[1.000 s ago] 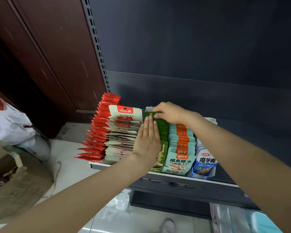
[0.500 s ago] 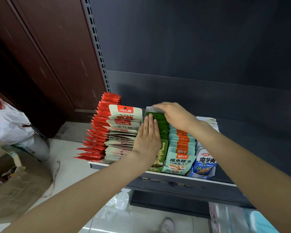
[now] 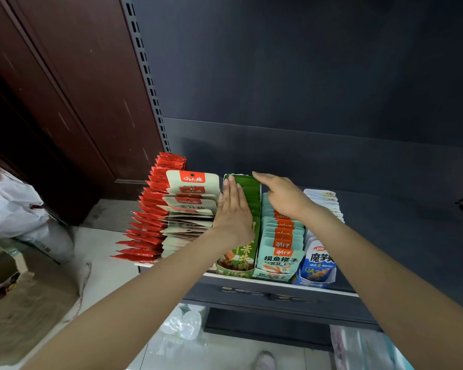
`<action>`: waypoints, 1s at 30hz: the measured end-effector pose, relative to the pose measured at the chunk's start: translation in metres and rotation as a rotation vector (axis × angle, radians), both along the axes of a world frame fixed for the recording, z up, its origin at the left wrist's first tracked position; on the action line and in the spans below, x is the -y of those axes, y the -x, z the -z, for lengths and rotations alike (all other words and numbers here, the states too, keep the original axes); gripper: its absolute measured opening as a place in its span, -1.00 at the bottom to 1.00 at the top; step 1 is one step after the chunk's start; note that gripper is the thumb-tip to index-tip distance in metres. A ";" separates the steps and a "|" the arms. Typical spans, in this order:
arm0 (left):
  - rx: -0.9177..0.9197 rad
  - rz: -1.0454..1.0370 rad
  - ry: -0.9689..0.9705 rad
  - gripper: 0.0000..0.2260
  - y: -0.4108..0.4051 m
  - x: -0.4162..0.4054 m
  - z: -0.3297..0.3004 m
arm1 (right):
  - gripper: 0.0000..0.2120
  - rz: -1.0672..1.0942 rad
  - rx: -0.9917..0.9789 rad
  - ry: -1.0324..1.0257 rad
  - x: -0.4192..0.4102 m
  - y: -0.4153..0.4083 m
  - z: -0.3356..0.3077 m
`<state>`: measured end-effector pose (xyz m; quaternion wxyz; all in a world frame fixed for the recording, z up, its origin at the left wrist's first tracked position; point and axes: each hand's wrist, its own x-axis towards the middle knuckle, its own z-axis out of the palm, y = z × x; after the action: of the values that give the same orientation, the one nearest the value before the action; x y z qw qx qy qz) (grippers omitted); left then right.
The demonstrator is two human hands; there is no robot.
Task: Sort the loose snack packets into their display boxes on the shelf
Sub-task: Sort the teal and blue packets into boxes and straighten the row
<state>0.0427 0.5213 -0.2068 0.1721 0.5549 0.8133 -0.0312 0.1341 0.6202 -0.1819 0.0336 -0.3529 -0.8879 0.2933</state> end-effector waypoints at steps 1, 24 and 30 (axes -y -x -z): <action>0.006 -0.014 -0.034 -0.19 -0.003 0.001 0.001 | -0.44 -0.003 0.017 -0.006 0.001 0.000 0.000; 0.501 -0.078 -0.364 -0.45 0.009 0.015 -0.022 | -0.45 0.214 -0.239 0.050 0.021 -0.017 0.008; 0.030 0.089 -0.272 -0.48 0.005 0.003 0.002 | -0.46 0.008 0.157 -0.270 0.022 -0.019 0.015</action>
<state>0.0374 0.5182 -0.2084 0.1059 0.6089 0.7821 0.0798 0.1533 0.5981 -0.1969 0.0123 -0.3704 -0.9178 0.1427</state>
